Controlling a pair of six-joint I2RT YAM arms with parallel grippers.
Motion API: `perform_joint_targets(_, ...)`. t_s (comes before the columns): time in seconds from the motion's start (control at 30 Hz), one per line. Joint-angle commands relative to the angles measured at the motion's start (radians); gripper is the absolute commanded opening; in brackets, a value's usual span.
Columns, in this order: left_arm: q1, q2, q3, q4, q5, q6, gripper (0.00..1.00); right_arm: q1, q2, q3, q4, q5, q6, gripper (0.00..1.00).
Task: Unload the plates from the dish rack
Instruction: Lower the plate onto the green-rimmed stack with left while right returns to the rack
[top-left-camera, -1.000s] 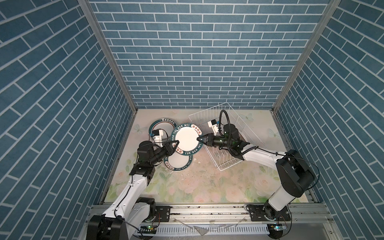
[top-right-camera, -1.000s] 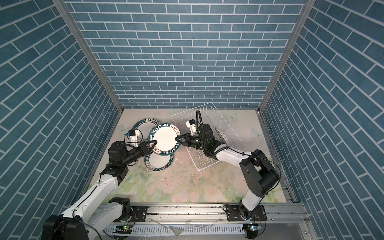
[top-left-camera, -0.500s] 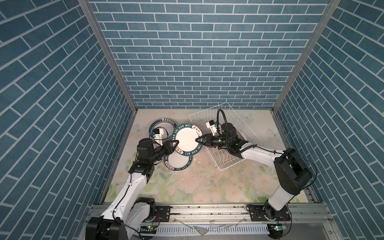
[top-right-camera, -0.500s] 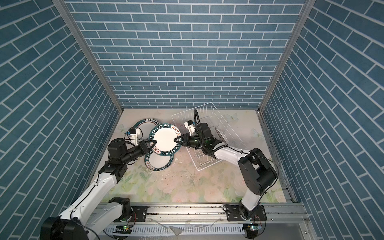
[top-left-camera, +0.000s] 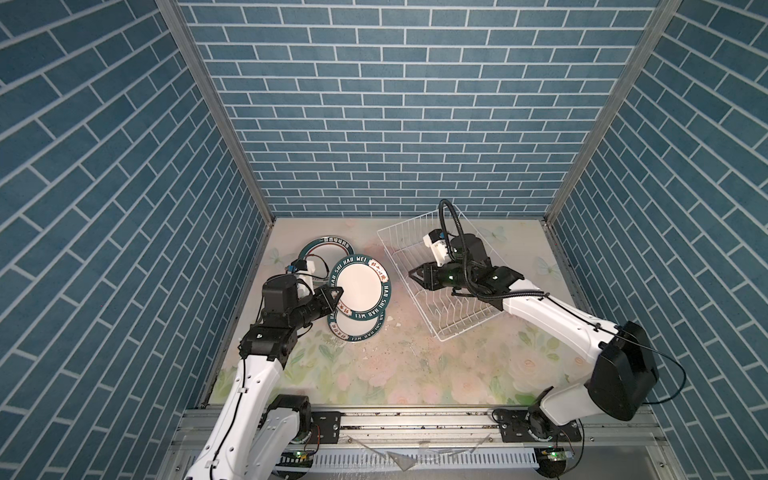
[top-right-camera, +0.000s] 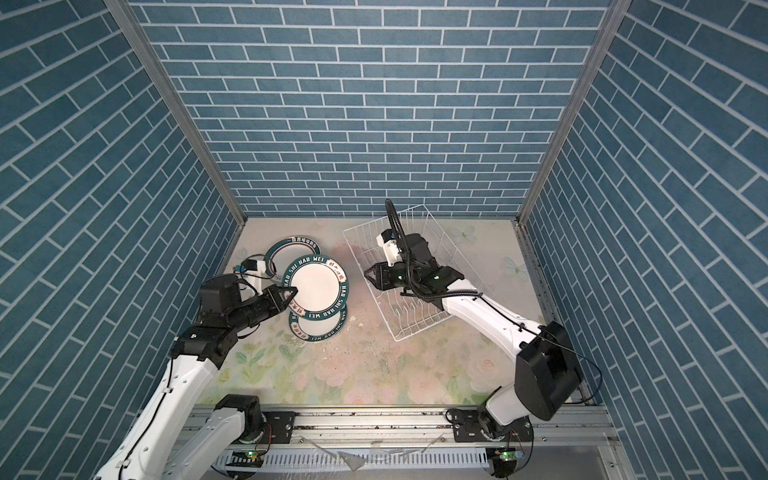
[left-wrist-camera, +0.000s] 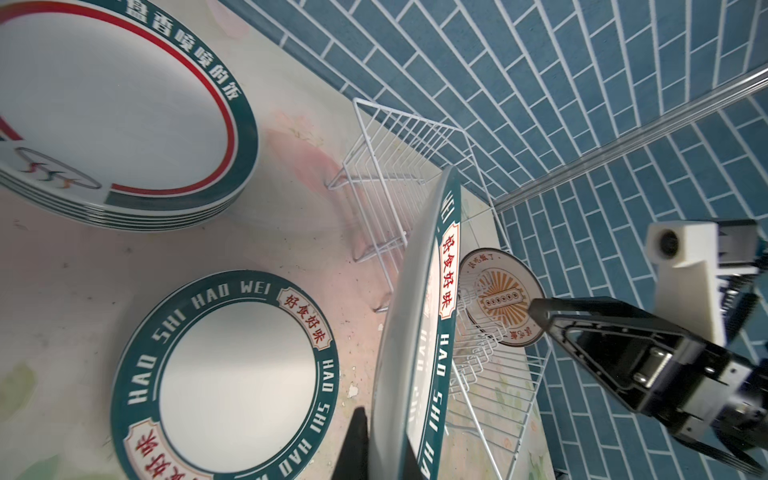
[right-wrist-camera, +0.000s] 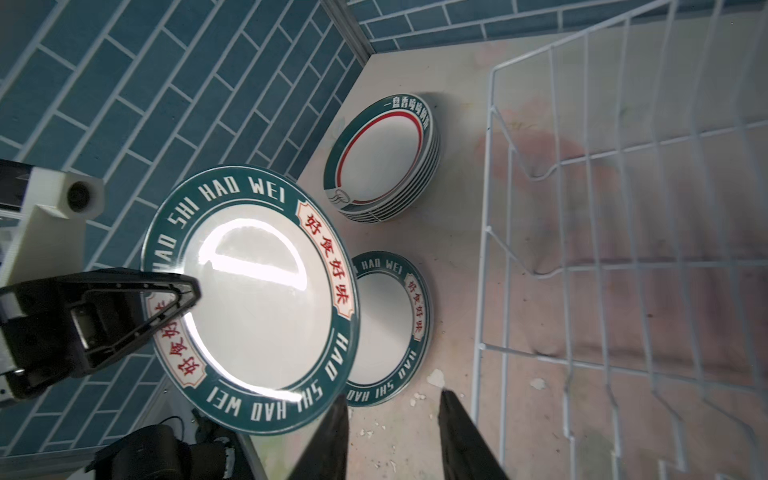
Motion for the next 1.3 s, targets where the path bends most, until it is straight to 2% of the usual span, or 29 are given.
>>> perform_joint_targets(0.0, 0.012, -0.018, 0.042, -0.152, -0.072, 0.054, 0.00, 0.007, -0.061, 0.048, -0.242, 0.215, -0.187, 0.38)
perform_joint_targets(0.23, 0.014, -0.008, -0.007, -0.146, -0.111, 0.053, 0.00, 0.007, -0.146, 0.029, -0.402, 0.584, -0.272, 0.38)
perform_joint_targets(0.37, 0.016, 0.021, -0.011, -0.170, -0.143, 0.063, 0.00, 0.008, -0.202, -0.001, -0.431, 0.695, -0.285, 0.38)
perform_joint_targets(0.63, 0.016, 0.071, -0.059, -0.127, -0.156, 0.048, 0.00, 0.006, -0.267, -0.048, -0.434, 0.765, -0.292, 0.38)
perform_joint_targets(1.27, 0.018, 0.153, -0.134, -0.029, -0.144, 0.020, 0.00, -0.001, -0.264, -0.069, -0.434, 0.751, -0.292, 0.38)
